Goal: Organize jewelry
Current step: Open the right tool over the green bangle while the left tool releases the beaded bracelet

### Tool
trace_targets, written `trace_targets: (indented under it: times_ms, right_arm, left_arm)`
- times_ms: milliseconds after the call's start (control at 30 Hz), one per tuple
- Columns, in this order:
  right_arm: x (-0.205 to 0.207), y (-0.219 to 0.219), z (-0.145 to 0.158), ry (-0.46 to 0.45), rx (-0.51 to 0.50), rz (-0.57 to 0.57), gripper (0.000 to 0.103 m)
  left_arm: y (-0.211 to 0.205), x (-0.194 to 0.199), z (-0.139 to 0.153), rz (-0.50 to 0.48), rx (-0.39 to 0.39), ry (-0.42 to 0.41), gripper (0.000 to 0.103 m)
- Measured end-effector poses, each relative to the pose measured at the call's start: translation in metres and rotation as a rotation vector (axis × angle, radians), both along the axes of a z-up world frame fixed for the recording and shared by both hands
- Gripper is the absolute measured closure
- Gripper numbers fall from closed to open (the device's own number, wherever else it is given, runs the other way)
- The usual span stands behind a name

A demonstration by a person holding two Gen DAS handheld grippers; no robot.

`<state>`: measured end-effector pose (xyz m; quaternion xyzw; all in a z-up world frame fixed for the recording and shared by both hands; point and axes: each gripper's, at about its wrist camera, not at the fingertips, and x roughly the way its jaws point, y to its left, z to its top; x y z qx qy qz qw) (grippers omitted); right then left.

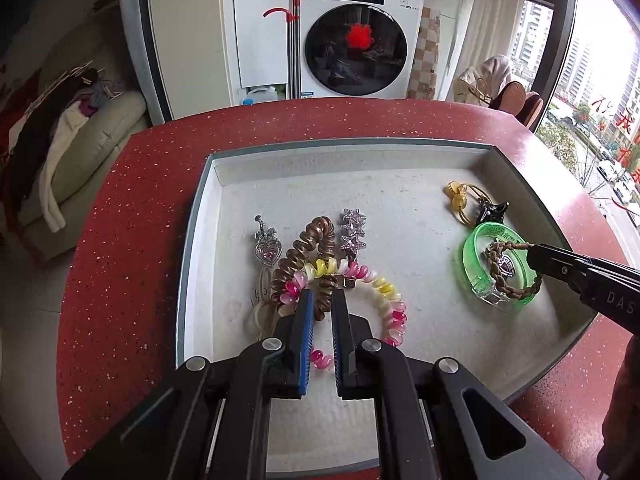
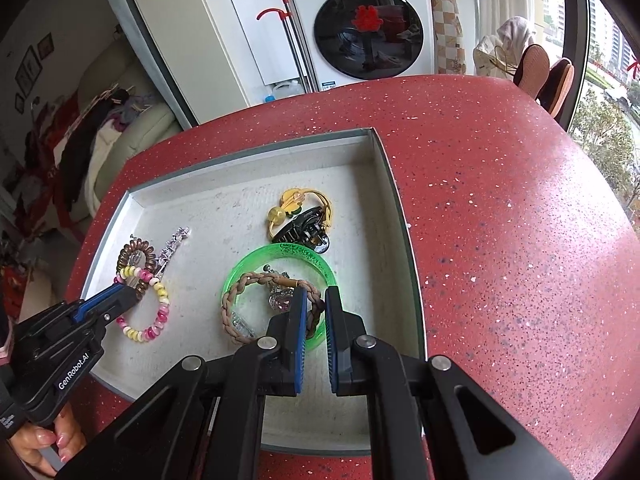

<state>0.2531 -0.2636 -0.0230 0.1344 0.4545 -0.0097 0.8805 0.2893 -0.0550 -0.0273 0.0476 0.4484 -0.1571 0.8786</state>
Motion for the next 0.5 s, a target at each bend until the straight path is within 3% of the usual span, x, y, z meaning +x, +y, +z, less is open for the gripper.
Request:
trace_targets:
  times_ms: [500]
  right_arm:
    - [0.0003, 0.0011, -0.0005, 0.003, -0.001, 0.002, 0.092]
  left_arm:
    - [-0.002, -0.0004, 0.0007, 0.01, 0.007, -0.002, 0.075]
